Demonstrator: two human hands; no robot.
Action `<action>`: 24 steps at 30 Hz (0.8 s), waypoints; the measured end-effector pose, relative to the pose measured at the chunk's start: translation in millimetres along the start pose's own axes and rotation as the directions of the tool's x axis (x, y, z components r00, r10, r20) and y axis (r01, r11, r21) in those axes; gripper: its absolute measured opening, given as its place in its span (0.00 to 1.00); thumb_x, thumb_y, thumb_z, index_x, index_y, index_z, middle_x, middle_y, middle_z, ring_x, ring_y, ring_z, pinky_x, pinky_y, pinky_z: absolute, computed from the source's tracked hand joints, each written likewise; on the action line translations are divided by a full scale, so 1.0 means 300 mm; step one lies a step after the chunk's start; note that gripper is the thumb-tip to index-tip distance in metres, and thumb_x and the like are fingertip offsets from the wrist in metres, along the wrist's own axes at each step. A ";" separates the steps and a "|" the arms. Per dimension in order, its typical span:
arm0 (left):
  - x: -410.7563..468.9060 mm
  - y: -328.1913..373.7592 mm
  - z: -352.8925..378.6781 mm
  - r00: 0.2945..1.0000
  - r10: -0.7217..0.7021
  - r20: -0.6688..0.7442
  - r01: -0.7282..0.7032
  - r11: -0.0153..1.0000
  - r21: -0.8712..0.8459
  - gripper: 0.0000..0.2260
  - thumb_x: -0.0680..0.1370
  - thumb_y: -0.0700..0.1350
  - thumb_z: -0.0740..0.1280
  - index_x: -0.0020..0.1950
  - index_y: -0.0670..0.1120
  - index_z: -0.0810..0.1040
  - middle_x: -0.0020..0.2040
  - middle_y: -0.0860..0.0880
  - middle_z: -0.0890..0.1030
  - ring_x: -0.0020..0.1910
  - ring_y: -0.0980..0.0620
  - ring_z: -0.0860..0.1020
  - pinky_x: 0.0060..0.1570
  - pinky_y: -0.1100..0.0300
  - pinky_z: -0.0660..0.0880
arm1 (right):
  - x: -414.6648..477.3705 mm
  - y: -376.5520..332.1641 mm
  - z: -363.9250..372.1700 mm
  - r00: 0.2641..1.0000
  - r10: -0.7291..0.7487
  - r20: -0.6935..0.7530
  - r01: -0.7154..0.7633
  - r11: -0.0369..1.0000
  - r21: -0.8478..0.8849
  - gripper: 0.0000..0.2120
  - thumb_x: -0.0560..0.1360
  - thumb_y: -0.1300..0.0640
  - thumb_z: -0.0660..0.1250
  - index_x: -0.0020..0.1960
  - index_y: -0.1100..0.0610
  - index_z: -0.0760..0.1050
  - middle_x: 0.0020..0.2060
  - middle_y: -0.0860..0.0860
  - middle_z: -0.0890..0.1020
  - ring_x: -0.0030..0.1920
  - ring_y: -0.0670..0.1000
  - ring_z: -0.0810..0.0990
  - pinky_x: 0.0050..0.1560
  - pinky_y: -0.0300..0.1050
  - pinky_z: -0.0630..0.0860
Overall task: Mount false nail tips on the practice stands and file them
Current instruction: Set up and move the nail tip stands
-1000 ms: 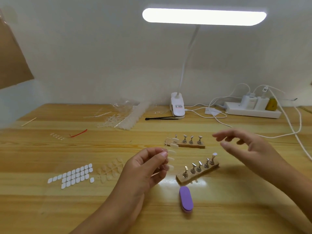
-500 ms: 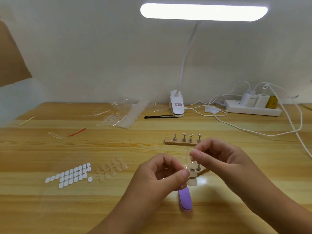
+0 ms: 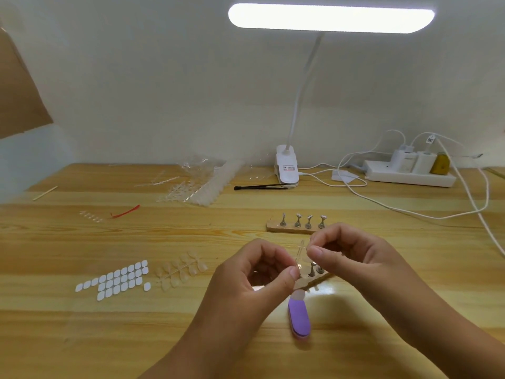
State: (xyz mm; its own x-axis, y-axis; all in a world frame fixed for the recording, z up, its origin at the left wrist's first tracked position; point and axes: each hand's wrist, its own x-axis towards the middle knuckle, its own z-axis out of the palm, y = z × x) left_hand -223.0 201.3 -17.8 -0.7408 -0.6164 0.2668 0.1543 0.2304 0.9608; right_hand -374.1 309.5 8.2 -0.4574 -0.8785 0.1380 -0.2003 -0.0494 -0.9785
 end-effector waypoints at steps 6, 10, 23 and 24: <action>-0.002 0.007 -0.004 0.995 0.082 -0.050 -0.077 0.992 0.099 0.07 0.68 0.56 0.69 0.43 0.56 0.79 0.38 0.56 0.80 0.38 0.60 0.77 0.41 0.70 0.73 | 0.003 -0.001 0.000 0.999 0.020 0.034 -0.024 0.995 0.101 0.08 0.64 0.50 0.74 0.39 0.52 0.83 0.43 0.48 0.83 0.45 0.45 0.80 0.45 0.33 0.76; -0.001 0.007 -0.005 0.994 0.100 -0.042 -0.095 0.988 0.120 0.06 0.69 0.56 0.72 0.44 0.57 0.79 0.40 0.56 0.81 0.40 0.60 0.79 0.43 0.69 0.74 | -0.001 -0.004 0.005 0.998 0.038 0.055 -0.043 0.995 0.095 0.07 0.64 0.50 0.74 0.38 0.53 0.82 0.45 0.46 0.83 0.47 0.45 0.81 0.46 0.38 0.77; -0.004 0.033 -0.023 0.834 0.507 0.215 -0.468 0.447 0.762 0.05 0.76 0.49 0.63 0.43 0.50 0.71 0.40 0.58 0.70 0.34 0.61 0.68 0.30 0.70 0.69 | -0.052 0.021 0.083 0.960 -0.275 -0.047 0.250 0.923 -0.292 0.08 0.69 0.50 0.75 0.38 0.49 0.75 0.46 0.43 0.78 0.50 0.46 0.78 0.47 0.31 0.70; -0.008 0.029 -0.018 0.846 0.489 0.211 -0.460 0.471 0.752 0.04 0.76 0.49 0.63 0.43 0.50 0.71 0.40 0.58 0.70 0.34 0.62 0.69 0.30 0.71 0.69 | -0.054 0.020 0.084 0.953 -0.300 -0.033 0.275 0.908 -0.317 0.08 0.68 0.48 0.73 0.39 0.48 0.75 0.46 0.43 0.78 0.52 0.46 0.77 0.48 0.30 0.69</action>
State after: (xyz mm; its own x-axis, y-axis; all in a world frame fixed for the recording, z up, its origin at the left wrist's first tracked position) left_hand -216.3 200.6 -9.6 -0.6893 -0.2498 0.6801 -0.0779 0.9588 0.2732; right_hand -345.9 311.4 -3.7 -0.4045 -0.8069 0.4305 -0.5823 -0.1358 -0.8016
